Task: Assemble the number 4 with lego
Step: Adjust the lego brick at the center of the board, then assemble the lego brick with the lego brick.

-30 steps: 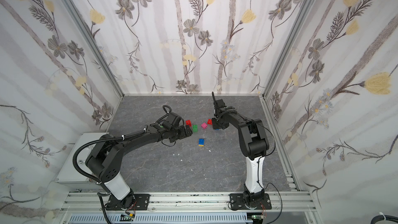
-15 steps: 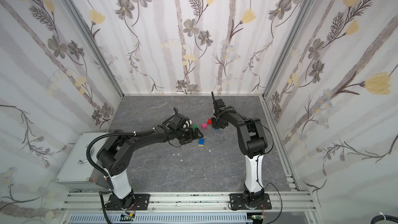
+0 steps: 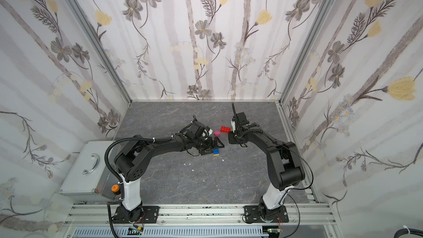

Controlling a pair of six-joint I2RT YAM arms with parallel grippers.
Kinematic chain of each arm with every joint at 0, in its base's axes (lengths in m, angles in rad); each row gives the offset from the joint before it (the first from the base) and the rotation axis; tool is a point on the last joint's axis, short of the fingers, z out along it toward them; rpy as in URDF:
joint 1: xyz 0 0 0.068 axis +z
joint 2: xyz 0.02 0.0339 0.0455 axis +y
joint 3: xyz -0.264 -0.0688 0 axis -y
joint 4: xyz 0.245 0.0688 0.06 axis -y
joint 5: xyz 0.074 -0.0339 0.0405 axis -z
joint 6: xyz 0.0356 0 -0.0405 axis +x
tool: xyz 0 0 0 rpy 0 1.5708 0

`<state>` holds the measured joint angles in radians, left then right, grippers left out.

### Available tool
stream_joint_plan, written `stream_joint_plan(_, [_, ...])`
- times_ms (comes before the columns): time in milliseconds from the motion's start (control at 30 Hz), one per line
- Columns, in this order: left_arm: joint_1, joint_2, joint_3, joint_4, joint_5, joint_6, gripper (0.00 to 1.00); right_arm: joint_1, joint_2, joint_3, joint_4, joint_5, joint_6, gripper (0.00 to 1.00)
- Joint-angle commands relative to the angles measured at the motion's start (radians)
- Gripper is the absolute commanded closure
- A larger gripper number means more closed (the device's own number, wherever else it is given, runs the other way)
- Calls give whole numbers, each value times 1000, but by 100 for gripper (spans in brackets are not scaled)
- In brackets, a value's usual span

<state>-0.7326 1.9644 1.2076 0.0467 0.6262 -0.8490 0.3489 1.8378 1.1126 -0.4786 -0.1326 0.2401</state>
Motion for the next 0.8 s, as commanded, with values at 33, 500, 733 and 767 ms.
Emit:
stream_joint_plan(33, [-4,-13,11,27,7,-13,0,40,-42,-35,57,-94,62,98])
stream_joint_plan(500, [109,-390,-158,-349,-677,-37,0,229,36,71,-111,105,163,100])
stream_joint_plan(733, [193,-435,-218,-342,-667,-43,0,232,31,79,-133,99,166,100])
stream_joint_plan(767, [196,-435,-220,-346,-671,-41,0,235,32,80,-134,97,165,100])
